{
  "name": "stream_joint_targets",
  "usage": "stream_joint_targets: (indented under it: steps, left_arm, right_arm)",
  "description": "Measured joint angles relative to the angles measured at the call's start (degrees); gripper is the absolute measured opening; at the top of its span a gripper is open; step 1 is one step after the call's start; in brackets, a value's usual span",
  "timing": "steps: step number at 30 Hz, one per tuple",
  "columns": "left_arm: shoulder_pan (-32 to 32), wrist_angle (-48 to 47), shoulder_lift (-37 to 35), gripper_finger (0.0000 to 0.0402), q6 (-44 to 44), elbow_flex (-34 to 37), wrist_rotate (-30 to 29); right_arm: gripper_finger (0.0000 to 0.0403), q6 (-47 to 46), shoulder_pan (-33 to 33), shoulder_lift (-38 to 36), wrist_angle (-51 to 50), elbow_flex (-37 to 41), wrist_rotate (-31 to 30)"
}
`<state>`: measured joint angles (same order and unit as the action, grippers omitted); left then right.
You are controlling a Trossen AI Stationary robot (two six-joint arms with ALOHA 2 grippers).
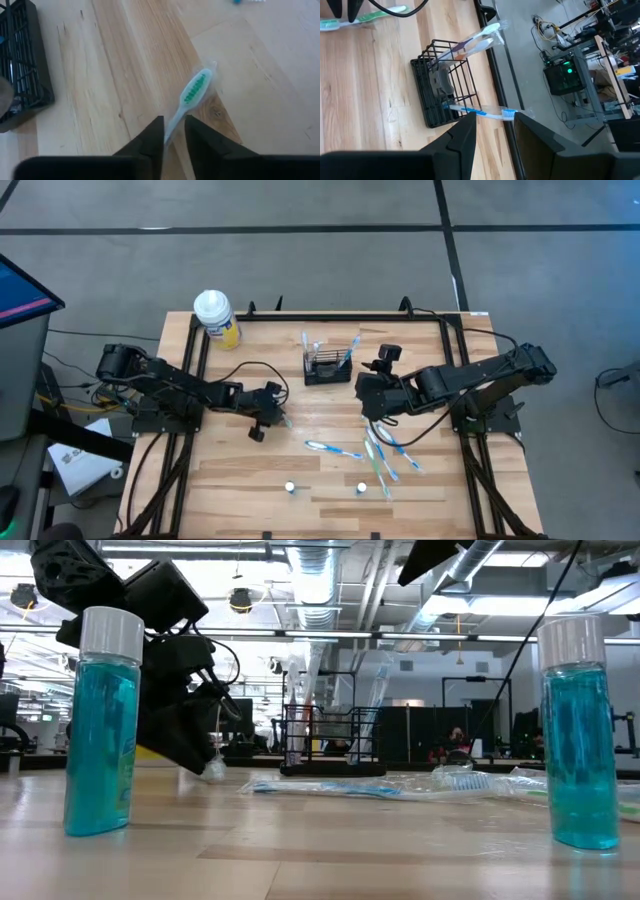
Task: Pick & Place toothbrushing station
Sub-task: Put the green toothbrush into the black mesh organizer
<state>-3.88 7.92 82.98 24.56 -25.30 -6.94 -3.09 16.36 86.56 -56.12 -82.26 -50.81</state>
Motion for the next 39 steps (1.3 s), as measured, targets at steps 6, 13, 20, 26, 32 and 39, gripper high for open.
stream_joint_targets:
  steps: [6, 13, 20, 26, 32, 39]
  left_arm:
    - [0.1, 0.1, 0.0, 0.0005, -4.2, 0.0, 0.9]
    - [0.1, 0.6, 0.0, 0.0001, -7.5, 0.0, 1.0]
    - [0.1, 5.0, -0.1, 0.0000, -8.5, 0.0, 1.0]
    - [0.1, 9.0, -0.1, 0.0000, -8.9, 0.0, 1.0]
    - [0.1, 11.5, -1.5, 0.0000, -10.1, 0.0, 1.2]
    - [0.2, 13.9, -10.0, 0.0000, -11.2, 0.0, 1.1]
  right_arm:
    - [0.0122, 0.0, 0.0, 0.0, 0.0, 0.0, 0.0]
    - [0.0122, 0.0, 0.0, 0.0, 0.0, 0.0, 0.0]
    - [0.0122, 0.0, 0.0, 0.0, 0.0, 0.0, 0.0]
    - [0.0122, 0.0, 0.0, 0.0, 0.0, 0.0, 0.0]
    - [0.0122, 0.0, 0.0, 0.0, -0.5, 0.0, 0.0]
    - [0.0122, 0.0, 0.0, 0.0, -0.4, 0.0, -0.1]
